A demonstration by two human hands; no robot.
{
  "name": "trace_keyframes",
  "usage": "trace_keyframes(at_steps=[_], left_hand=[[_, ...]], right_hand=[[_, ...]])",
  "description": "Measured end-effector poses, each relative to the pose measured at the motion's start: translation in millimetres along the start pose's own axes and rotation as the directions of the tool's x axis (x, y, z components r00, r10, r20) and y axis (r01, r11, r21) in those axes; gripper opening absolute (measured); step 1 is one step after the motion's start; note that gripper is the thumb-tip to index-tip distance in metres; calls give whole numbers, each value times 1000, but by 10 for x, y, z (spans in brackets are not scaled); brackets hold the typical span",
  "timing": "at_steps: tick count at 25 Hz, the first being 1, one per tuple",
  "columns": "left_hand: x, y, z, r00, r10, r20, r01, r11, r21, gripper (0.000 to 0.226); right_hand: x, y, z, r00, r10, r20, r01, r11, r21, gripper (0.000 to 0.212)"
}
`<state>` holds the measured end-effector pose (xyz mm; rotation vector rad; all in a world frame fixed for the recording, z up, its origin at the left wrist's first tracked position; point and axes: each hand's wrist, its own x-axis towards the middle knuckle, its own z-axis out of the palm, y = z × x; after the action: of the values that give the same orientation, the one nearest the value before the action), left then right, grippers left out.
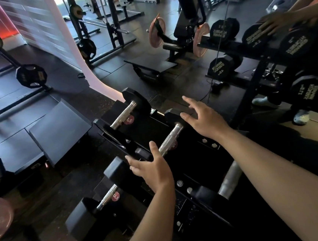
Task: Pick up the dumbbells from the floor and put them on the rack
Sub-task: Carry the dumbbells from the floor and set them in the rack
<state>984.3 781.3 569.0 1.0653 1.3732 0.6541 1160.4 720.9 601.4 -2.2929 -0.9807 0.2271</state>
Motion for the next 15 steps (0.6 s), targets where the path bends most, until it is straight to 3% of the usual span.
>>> trace_keyframes(at_steps=[3, 9, 13, 15], left_hand=[[-407, -214, 121, 1000, 11, -11, -12, 999, -40, 94], [-865, -541, 241, 997, -33, 63, 24, 991, 131, 103], [-951, -658, 218, 993, -95, 75, 82, 983, 161, 95], [-1018, -723, 222, 988, -113, 105, 97, 984, 150, 79]], right_hand=[[-260, 182, -393, 998, 3, -67, -6, 999, -52, 58], [-749, 713, -855, 984, 109, -143, -118, 991, -60, 53], [-1022, 914, -711, 984, 154, -83, -161, 984, -82, 44], [-1095, 928, -609, 982, 167, -93, -172, 984, -50, 41]])
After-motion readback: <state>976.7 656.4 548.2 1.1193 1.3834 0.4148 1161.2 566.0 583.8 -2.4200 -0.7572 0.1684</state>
